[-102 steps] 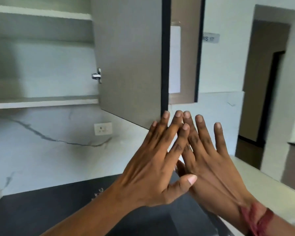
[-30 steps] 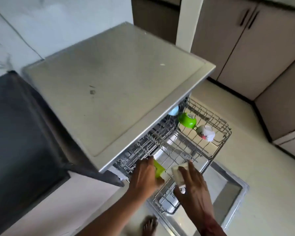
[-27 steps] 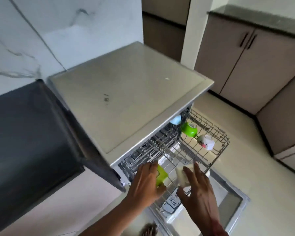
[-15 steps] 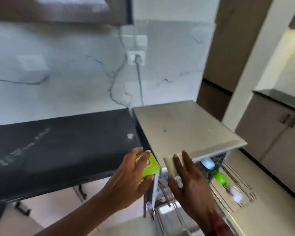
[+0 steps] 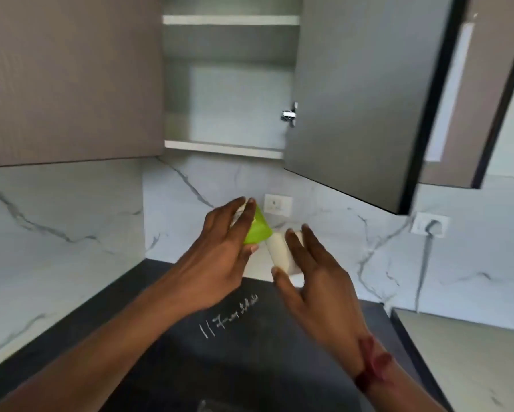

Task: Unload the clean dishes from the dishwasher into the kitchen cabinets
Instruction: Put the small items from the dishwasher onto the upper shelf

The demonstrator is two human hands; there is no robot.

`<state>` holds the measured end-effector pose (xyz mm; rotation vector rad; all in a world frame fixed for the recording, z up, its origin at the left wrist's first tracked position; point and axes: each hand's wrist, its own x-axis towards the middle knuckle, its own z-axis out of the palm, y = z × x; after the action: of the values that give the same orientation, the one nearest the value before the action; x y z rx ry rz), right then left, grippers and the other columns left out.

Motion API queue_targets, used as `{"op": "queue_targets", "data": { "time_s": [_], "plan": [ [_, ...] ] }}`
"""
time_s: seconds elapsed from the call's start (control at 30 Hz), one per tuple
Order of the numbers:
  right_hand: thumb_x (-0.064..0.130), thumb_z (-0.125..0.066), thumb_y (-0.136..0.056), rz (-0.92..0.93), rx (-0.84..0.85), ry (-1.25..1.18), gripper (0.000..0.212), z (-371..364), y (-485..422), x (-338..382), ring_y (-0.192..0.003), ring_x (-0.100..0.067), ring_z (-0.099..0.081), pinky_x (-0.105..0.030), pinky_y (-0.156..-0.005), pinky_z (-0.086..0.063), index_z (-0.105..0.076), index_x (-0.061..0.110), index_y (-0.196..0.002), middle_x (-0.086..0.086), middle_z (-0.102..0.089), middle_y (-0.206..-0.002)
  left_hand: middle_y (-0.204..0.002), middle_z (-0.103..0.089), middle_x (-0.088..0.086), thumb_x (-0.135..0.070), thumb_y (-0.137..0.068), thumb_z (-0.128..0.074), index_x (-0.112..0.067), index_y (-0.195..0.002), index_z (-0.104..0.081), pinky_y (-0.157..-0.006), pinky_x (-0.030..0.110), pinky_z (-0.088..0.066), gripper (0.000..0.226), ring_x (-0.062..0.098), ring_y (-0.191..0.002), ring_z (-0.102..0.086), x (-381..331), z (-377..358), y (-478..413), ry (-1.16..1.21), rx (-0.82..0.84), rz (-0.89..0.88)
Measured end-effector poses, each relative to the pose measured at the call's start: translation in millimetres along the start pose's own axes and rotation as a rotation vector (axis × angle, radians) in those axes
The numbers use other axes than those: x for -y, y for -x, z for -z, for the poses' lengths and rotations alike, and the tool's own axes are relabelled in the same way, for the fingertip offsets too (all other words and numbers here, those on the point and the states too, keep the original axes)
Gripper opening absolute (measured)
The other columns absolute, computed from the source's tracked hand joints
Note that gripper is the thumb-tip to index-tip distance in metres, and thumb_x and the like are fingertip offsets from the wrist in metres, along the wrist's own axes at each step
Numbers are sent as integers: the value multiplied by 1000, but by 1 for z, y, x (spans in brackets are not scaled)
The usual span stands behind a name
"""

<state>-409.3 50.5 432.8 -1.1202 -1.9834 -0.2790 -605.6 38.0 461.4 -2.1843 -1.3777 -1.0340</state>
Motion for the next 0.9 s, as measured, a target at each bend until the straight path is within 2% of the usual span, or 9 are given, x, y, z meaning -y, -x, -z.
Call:
{"op": "queue_targets", "data": {
  "time_s": [0.1, 0.17, 0.27, 0.33, 0.47, 0.53, 0.67, 0.77, 0.9],
  "plan": [
    [48, -48, -94, -6, -25, -6, 61, -39, -80, 22, -129, -30, -51, -35, -97, -47, -38, 21, -148, -12, -32, -156, -155, -26, 18, -21, -97, -53, -6, -153, -23, -115, 35, -26, 65, 33, -141, -23, 74, 13, -48, -92, 14, -17],
    [44, -49, -94, -26, -44, 19, 61, -59, -138, 25, -126, -34, -51, -37, -92, -48, -39, 16, -147, -16, -39, -150, -154, -25, 17, -21, -98, -52, -8, -153, -21, -114, 33, -24, 65, 35, -139, -24, 117, 18, -90, -126, 51, 4],
    [41, -49, -94, -70, -32, 79, 54, -80, -223, 21, -110, -38, -57, -38, -79, -46, -45, 10, -138, -20, -53, -130, -152, -27, 18, -22, -98, -53, -8, -154, -19, -114, 35, -26, 67, 39, -137, -28, 168, 16, -153, -153, 156, 22],
    [39, -49, -93, -61, -13, 98, 44, -93, -273, 14, -101, -39, -58, -36, -69, -40, -51, 8, -124, -19, -57, -114, -150, -29, 19, -23, -97, -54, -7, -153, -20, -114, 36, -28, 67, 40, -136, -30, 192, 9, -189, -194, 213, 29],
    [34, -52, -91, -23, 90, 154, 39, -119, -349, -13, -106, -39, -56, -39, -81, -44, -53, 5, -117, -22, -56, -116, -146, -34, 22, -22, -97, -55, -5, -152, -22, -110, 35, -29, 66, 39, -133, -34, 219, -9, -242, -219, 294, 89],
    [33, -53, -90, -42, 114, 166, 37, -131, -372, -28, -108, -40, -56, -39, -83, -45, -55, 4, -114, -23, -58, -116, -142, -38, 22, -20, -96, -55, -4, -150, -26, -108, 35, -30, 64, 37, -132, -36, 226, -19, -261, -208, 302, 117],
    [31, -54, -89, -140, 129, 125, 32, -162, -404, -59, -108, -40, -57, -35, -76, -44, -58, 4, -106, -21, -61, -114, -137, -44, 21, -18, -94, -57, -4, -145, -36, -104, 33, -33, 58, 36, -128, -41, 247, -43, -300, -180, 296, 166],
    [31, -54, -90, -224, 148, 84, 27, -176, -416, -70, -107, -40, -57, -33, -77, -45, -59, 7, -100, -20, -63, -112, -144, -41, 20, -21, -95, -55, -6, -149, -32, -106, 31, -30, 61, 34, -134, -39, 262, -60, -320, -148, 321, 194],
    [37, -44, -96, -170, 149, 135, 37, -187, -419, -82, -110, -38, -56, -36, -82, -45, -60, 6, -109, -20, -61, -116, -155, -33, 9, -28, -98, -52, -14, -151, -31, -111, 28, -24, 59, 26, -142, -31, 273, -83, -340, -32, 375, 236]
  ]
}}
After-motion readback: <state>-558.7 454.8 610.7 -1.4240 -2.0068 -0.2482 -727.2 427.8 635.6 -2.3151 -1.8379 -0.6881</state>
